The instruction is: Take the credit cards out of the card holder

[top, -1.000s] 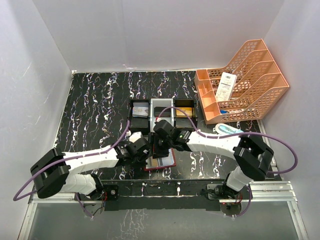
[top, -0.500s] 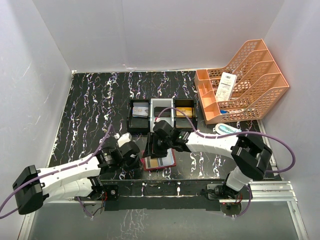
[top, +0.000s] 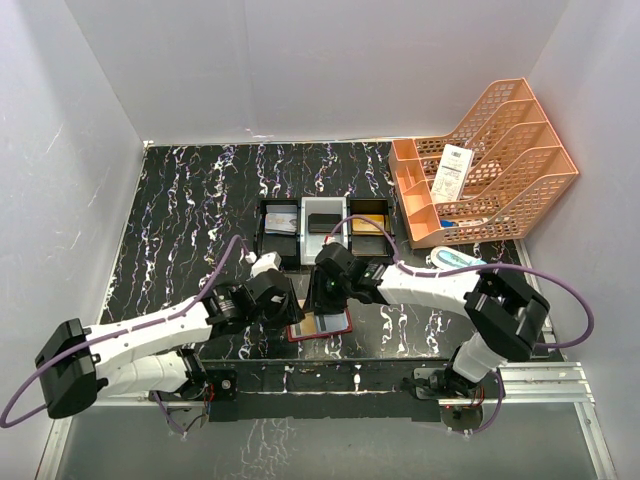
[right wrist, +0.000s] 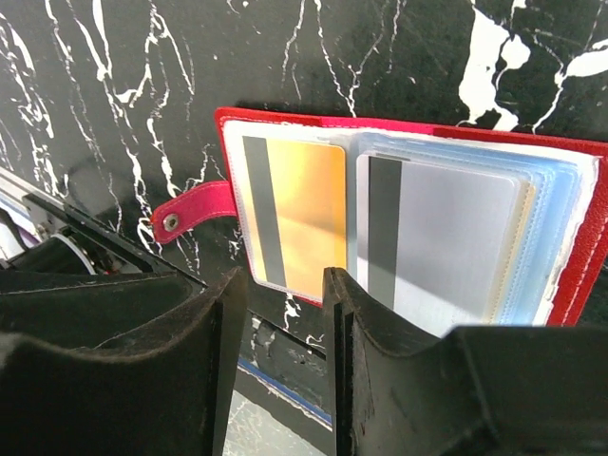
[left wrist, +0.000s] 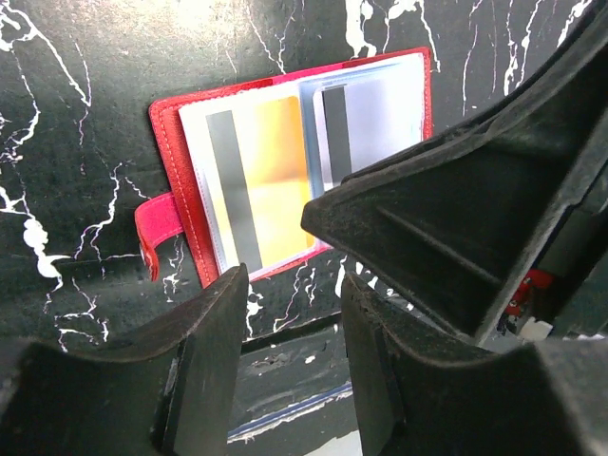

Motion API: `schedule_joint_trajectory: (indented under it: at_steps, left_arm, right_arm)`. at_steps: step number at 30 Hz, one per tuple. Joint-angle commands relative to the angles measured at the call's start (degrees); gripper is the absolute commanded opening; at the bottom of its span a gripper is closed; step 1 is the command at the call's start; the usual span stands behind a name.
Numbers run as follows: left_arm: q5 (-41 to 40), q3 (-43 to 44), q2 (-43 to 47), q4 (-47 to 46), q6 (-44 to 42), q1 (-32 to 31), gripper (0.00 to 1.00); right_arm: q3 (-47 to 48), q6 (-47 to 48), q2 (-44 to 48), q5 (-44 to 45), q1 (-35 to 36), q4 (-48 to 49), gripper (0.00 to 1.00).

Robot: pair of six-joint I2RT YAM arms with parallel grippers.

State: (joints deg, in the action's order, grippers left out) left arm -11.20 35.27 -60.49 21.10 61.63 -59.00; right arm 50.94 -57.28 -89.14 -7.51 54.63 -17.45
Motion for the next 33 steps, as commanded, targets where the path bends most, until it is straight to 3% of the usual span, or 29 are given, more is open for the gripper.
schedule_joint_trajectory:
  at_steps: [1,15,27,33]
  left_arm:
    - [0.9,2.0,-2.0,-0.9,-0.9,0.2,0.43]
    - [4.1,0.5,-7.6,-4.8,-0.7,3.2,0.37]
    - [5.6,1.8,-19.6,-2.8,-3.2,4.6,0.19]
    - [5.7,1.4,-21.4,-1.8,-3.1,4.6,0.11]
  right_arm:
    - [-0.4,0.3,-0.8,-0.7,-0.1,3.3,0.34]
    - [-0.9,1.9,-4.9,0.4,-0.3,2.1,0.27]
    - [0.1,2.6,-4.0,1.8,-0.3,-1.5,0.27]
    - [1.9,2.5,-1.2,3.5,-0.4,-3.4,0.28]
